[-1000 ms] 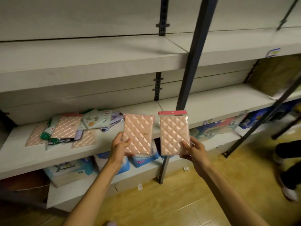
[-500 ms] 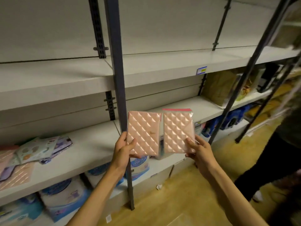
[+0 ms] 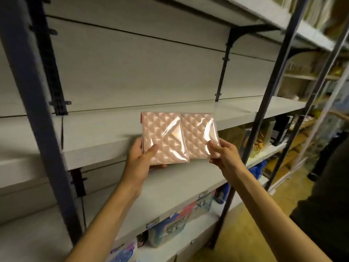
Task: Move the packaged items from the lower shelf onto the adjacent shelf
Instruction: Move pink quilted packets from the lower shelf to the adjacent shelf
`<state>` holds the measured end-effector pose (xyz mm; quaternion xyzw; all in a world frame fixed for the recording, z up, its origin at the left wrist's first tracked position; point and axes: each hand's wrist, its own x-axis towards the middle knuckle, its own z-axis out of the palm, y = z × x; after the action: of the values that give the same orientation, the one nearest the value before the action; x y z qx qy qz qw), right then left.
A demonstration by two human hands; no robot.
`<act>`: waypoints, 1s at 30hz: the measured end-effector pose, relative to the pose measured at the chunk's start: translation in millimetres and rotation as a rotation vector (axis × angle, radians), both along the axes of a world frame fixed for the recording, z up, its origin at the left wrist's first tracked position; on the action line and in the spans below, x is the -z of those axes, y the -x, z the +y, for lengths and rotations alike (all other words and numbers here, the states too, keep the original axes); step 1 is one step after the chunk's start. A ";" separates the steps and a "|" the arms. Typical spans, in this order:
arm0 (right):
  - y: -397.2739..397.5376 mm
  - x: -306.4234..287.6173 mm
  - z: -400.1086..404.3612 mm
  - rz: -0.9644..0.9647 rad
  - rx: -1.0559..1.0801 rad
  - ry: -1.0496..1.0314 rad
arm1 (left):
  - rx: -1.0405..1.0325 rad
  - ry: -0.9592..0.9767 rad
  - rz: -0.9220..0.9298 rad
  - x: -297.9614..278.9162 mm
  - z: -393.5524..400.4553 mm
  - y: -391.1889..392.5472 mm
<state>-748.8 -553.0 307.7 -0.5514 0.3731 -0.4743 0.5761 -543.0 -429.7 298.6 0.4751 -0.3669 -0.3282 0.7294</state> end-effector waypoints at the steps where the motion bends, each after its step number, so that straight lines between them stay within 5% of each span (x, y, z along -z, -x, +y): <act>1: -1.1 -9.2 -17.8 -0.005 -0.004 0.005 | 0.005 0.010 0.004 -13.1 -15.2 -0.5; 12: 8.7 -72.9 -218.3 0.144 0.075 0.013 | 0.074 -0.116 -0.011 -106.5 -169.0 12.0; 30: 86.9 -67.3 -455.8 0.582 0.101 -0.021 | -0.046 -0.441 -0.026 -94.7 -373.0 82.7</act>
<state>-835.7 -1008.8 375.0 -0.6389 0.5545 -0.3206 0.4261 -625.6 -802.7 393.3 0.6357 -0.2846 -0.3774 0.6102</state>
